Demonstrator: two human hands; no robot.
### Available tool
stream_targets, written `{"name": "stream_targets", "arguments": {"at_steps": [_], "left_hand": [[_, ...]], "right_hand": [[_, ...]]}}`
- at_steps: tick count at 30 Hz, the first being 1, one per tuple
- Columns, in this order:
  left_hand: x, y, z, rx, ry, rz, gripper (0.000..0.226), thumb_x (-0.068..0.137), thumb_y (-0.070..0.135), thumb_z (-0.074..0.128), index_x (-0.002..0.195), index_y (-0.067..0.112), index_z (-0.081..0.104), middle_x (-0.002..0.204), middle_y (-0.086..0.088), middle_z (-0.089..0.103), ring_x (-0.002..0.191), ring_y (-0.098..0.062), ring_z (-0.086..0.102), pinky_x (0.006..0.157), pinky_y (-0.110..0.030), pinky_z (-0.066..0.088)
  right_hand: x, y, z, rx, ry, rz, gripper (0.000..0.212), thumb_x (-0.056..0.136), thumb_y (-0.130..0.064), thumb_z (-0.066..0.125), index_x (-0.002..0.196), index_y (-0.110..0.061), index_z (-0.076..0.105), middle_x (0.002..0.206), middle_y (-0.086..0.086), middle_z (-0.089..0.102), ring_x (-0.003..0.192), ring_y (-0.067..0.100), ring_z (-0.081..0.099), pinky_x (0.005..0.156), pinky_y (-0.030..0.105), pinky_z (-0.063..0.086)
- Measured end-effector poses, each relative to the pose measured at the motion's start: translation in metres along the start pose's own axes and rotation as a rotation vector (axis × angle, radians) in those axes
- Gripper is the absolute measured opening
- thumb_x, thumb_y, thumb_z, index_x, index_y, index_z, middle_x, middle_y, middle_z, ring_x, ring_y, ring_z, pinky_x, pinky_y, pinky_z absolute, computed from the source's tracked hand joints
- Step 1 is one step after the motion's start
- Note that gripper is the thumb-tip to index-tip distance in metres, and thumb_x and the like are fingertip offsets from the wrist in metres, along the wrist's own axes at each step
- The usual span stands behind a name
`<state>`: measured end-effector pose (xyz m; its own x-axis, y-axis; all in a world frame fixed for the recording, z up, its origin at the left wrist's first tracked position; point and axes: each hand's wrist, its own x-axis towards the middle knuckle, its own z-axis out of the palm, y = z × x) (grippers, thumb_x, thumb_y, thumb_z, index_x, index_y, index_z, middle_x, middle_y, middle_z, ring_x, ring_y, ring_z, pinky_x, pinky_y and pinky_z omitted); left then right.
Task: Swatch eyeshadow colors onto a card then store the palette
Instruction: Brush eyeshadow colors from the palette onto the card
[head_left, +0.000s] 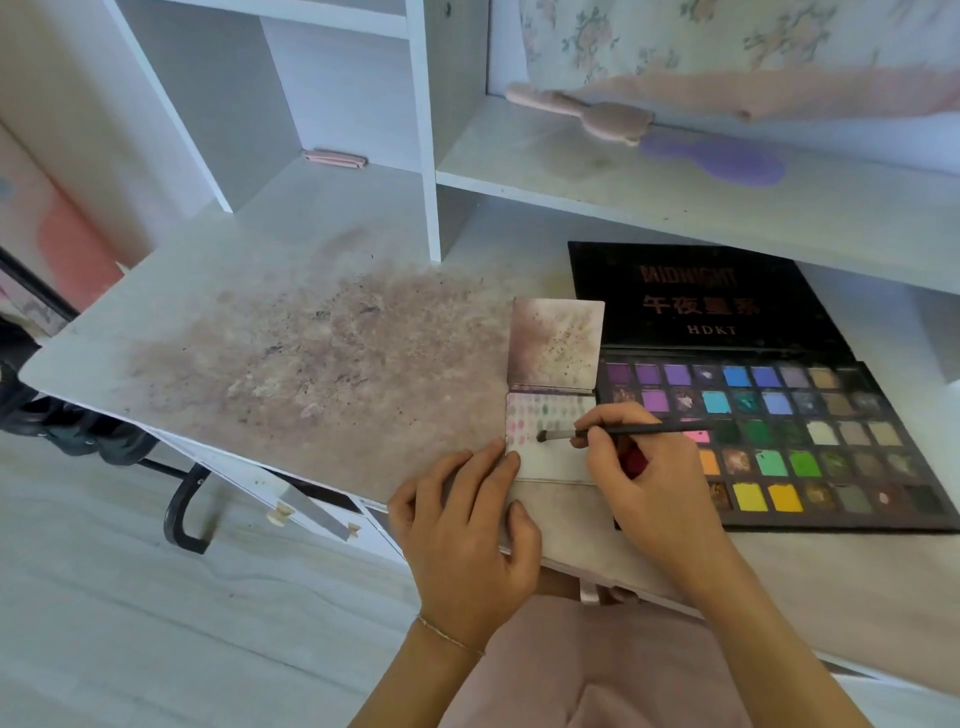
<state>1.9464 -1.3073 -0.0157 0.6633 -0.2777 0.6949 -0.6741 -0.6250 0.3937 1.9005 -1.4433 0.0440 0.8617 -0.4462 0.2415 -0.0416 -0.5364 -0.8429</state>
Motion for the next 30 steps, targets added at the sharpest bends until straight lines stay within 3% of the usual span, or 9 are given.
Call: {"name": "stream_targets", "arguments": {"at_steps": [12,17,21,23,30], "left_hand": [[-0.0004,0.0002,-0.0013,0.011,-0.035,0.006,0.032,0.074,0.023,0.050,0.094,0.016,0.073,0.106,0.004,0.069,0.101,-0.015,0.054,0.083,-0.036,0.036],[-0.0008,-0.0005,-0.0030,0.014,-0.049,0.016,0.032,0.074,0.023,0.050,0.095,0.015,0.072,0.107,0.003,0.069,0.102,-0.016,0.053,0.083,-0.037,0.037],[-0.0005,-0.0005,-0.0028,0.014,-0.055,0.013,0.031,0.075,0.024,0.049,0.095,0.016,0.072,0.107,0.003,0.069,0.102,-0.015,0.053,0.083,-0.037,0.037],[-0.0004,-0.0003,-0.0026,0.014,-0.052,0.017,0.031,0.075,0.023,0.050,0.095,0.016,0.072,0.107,0.003,0.069,0.102,-0.015,0.053,0.083,-0.036,0.036],[-0.0004,-0.0004,-0.0031,0.019,-0.054,0.010,0.030,0.075,0.024,0.050,0.094,0.015,0.072,0.106,0.002,0.069,0.102,-0.016,0.053,0.084,-0.037,0.035]], "right_hand": [[0.0011,0.0001,0.0008,-0.034,-0.019,0.022,0.031,0.084,-0.002,0.055,0.079,-0.033,0.055,0.079,-0.010,0.062,0.080,0.003,0.059,0.067,0.011,0.046],[0.0005,-0.0009,0.0012,-0.024,-0.008,0.028,0.013,0.081,-0.016,0.050,0.080,-0.028,0.056,0.077,-0.013,0.061,0.078,0.002,0.059,0.064,0.009,0.045],[0.0006,0.0008,0.0012,-0.045,-0.022,0.026,0.025,0.085,-0.005,0.055,0.080,-0.030,0.056,0.078,-0.013,0.061,0.079,0.002,0.058,0.064,0.007,0.044],[0.0006,-0.0007,0.0009,-0.037,-0.017,0.012,0.026,0.083,-0.009,0.054,0.078,-0.034,0.054,0.077,-0.014,0.061,0.078,0.002,0.059,0.064,0.008,0.044],[-0.0026,-0.0010,-0.0027,0.144,0.197,-0.016,0.012,0.082,-0.025,0.047,0.081,-0.033,0.056,0.073,-0.017,0.062,0.075,0.001,0.062,0.063,0.012,0.049]]}}
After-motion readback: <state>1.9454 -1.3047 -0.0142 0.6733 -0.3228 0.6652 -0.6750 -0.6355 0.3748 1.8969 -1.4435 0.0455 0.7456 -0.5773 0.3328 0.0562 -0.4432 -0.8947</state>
